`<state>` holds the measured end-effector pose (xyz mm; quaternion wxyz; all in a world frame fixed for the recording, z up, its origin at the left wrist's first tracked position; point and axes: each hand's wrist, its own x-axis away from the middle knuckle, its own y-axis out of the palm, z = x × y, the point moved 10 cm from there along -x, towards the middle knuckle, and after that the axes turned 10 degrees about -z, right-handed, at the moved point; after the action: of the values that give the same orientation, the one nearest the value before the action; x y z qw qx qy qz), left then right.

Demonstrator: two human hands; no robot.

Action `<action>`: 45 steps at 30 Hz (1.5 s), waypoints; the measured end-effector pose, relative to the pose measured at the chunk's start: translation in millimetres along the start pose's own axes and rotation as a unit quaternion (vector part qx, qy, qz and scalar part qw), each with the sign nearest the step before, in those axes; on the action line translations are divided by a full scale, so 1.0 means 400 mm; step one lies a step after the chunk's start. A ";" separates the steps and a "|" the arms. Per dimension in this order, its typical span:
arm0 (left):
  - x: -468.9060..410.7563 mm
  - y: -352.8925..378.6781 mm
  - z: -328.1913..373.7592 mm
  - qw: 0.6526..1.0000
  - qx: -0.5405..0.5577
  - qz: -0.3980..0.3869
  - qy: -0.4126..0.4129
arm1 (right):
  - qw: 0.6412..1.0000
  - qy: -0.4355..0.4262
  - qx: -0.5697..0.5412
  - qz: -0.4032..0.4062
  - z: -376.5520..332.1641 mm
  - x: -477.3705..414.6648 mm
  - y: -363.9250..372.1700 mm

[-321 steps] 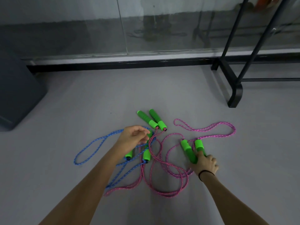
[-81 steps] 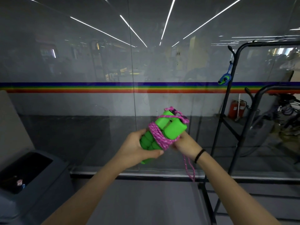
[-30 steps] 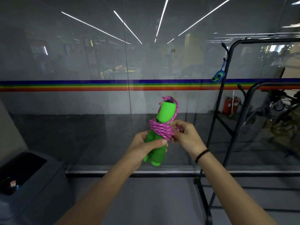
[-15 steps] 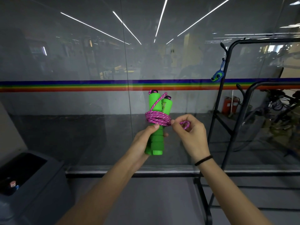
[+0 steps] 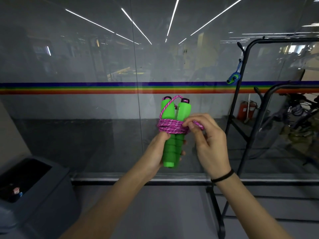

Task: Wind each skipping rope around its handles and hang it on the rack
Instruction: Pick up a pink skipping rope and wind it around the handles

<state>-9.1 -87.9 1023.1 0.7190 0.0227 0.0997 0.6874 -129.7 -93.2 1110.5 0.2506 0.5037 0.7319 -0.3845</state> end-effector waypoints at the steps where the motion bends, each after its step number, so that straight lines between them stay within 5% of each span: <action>1: 0.000 -0.002 0.000 1.000 -0.021 0.006 0.000 | 1.000 0.005 -0.002 -0.003 0.001 0.000 0.000; 10: 0.016 0.015 0.016 0.999 -0.041 0.022 0.026 | 0.994 0.087 0.000 -0.074 0.003 0.011 0.028; 16: 0.021 -0.007 0.016 0.998 -0.036 0.050 0.030 | 0.991 0.006 0.091 -0.095 -0.048 0.009 0.027; 32: 0.058 0.002 0.040 0.981 -0.142 0.070 0.110 | 0.992 0.032 0.119 -0.039 -0.048 -0.006 0.010; 45: 0.080 -0.028 0.064 0.949 -0.257 0.112 0.145 | 0.977 0.021 0.183 -0.108 -0.040 -0.026 0.054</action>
<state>7.4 -54.1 1042.7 0.5970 -0.2516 0.0194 0.7615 -105.7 -81.7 1120.8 0.0959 0.4667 0.7043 -0.5262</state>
